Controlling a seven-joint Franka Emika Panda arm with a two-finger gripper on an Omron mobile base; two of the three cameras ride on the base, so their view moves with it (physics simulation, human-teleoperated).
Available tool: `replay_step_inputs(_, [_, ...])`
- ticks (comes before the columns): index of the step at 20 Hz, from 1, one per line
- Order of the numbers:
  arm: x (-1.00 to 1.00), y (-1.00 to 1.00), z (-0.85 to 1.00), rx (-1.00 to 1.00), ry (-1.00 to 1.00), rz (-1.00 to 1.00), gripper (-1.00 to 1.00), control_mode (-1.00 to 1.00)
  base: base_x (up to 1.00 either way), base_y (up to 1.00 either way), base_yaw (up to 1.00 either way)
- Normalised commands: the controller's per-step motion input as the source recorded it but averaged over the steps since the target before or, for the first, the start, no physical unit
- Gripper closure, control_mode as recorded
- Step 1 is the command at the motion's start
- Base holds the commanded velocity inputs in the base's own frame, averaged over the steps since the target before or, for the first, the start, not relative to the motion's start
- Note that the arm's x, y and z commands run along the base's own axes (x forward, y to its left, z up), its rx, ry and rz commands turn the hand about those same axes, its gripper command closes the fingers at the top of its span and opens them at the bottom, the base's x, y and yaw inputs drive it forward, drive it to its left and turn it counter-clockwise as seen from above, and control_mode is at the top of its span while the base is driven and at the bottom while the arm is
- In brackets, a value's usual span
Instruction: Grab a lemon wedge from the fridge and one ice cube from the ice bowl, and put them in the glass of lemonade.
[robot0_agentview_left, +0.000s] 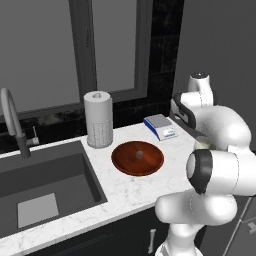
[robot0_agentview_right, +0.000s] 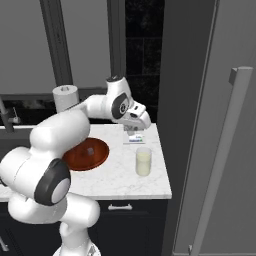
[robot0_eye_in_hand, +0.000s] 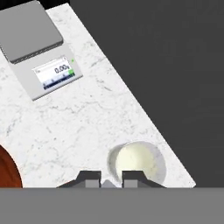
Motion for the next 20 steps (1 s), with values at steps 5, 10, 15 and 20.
replay_step_inputs(5, [0.00, -0.59, -0.19, 0.04, 0.00, 0.00, 1.00, -1.00, 0.00, 0.00, 0.00])
replay_step_inputs(10, [0.00, -0.30, -0.45, 0.08, 0.00, 0.00, 1.00, -1.00, 0.00, 0.00, 0.00])
replay_step_inputs(15, [0.01, -0.04, -0.09, 0.00, 0.00, 0.00, 1.00, -1.00, 0.00, 0.00, 0.00])
replay_step_inputs(20, [0.00, 0.11, -0.19, 0.00, 0.00, 0.00, 1.00, -1.00, 0.00, 0.00, 0.00])
